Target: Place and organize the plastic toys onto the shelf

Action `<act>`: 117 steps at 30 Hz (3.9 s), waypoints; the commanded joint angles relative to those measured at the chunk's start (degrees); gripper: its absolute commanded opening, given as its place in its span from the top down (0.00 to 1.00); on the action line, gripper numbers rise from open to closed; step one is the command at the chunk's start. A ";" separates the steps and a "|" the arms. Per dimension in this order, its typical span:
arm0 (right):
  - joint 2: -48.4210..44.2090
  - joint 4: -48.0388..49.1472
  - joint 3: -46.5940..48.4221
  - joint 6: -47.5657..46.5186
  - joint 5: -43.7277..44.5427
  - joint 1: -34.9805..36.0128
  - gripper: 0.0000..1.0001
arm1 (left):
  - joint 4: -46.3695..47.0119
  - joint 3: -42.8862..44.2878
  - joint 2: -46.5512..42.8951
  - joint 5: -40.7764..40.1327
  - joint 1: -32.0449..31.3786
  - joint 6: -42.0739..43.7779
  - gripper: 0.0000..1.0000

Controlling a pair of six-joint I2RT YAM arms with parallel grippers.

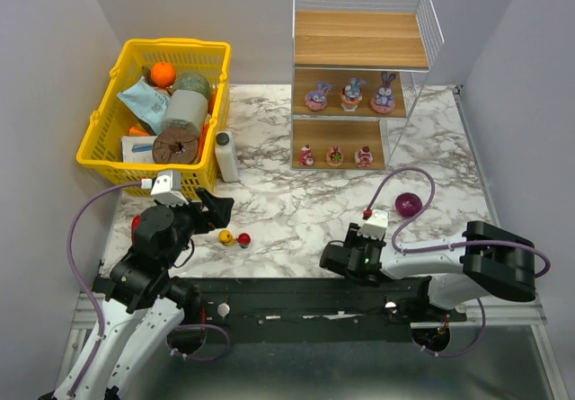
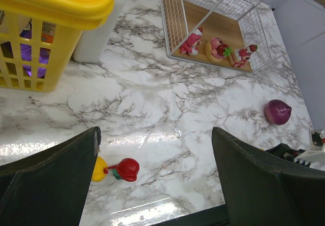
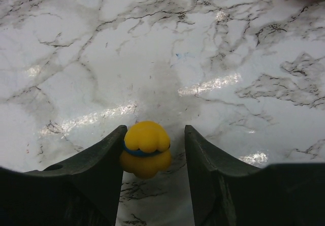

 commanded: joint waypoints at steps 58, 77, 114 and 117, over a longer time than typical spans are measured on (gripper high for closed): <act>10.67 -7.11 91.49 -73.13 -22.97 -31.07 0.97 | 0.28 -0.63 1.37 0.24 0.10 0.81 0.01; 20.34 -15.11 99.77 -71.20 -30.36 -37.84 0.93 | 0.01 -0.54 1.54 -0.02 0.10 0.72 0.01; 27.46 -22.06 106.80 -69.70 -35.98 -42.06 0.53 | -0.16 -0.45 1.28 -0.55 0.10 0.72 0.01; 26.94 -21.44 106.54 -70.32 -35.72 -41.98 0.49 | -0.16 -0.45 1.28 -0.55 0.10 0.72 0.01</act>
